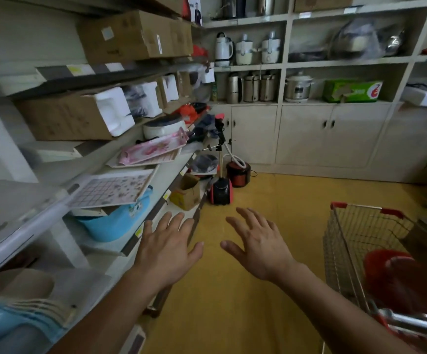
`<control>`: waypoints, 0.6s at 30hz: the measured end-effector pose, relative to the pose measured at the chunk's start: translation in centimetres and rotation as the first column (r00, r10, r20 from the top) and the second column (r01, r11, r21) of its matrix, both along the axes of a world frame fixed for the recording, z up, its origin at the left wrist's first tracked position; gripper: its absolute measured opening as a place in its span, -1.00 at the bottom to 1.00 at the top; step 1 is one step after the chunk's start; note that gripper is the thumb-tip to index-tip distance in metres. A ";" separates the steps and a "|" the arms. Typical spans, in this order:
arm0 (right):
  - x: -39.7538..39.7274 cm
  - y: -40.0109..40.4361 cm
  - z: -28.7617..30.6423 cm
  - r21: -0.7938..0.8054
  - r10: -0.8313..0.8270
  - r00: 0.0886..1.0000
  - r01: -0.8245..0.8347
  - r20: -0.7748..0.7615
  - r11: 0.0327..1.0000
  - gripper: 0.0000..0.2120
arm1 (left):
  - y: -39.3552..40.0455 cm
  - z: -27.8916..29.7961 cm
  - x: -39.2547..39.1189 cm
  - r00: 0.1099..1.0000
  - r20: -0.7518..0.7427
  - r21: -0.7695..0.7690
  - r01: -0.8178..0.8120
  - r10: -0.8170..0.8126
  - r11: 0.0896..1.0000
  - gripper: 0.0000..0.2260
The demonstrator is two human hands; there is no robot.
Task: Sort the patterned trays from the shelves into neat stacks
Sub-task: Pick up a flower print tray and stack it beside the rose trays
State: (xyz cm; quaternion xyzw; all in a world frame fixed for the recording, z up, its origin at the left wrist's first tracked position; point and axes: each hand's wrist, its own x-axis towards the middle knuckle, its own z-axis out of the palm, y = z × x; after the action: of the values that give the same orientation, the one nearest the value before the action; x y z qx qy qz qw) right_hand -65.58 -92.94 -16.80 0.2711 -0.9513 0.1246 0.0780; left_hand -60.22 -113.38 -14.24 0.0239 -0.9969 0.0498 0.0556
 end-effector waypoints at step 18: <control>-23.4 -6.7 -1.9 0.116 0.180 0.983 -0.184 0.039 0.976 -0.38 | -6.5 -3.3 -21.0 0.980 -0.019 0.046 -0.199 0.200 0.979 -0.24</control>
State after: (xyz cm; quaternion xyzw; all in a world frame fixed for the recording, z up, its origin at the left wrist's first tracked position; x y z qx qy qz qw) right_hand -88.99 -99.67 -18.69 0.3594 -0.9292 0.0783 0.0365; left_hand -81.22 -119.88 -17.49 0.1258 -0.9896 0.0328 0.0616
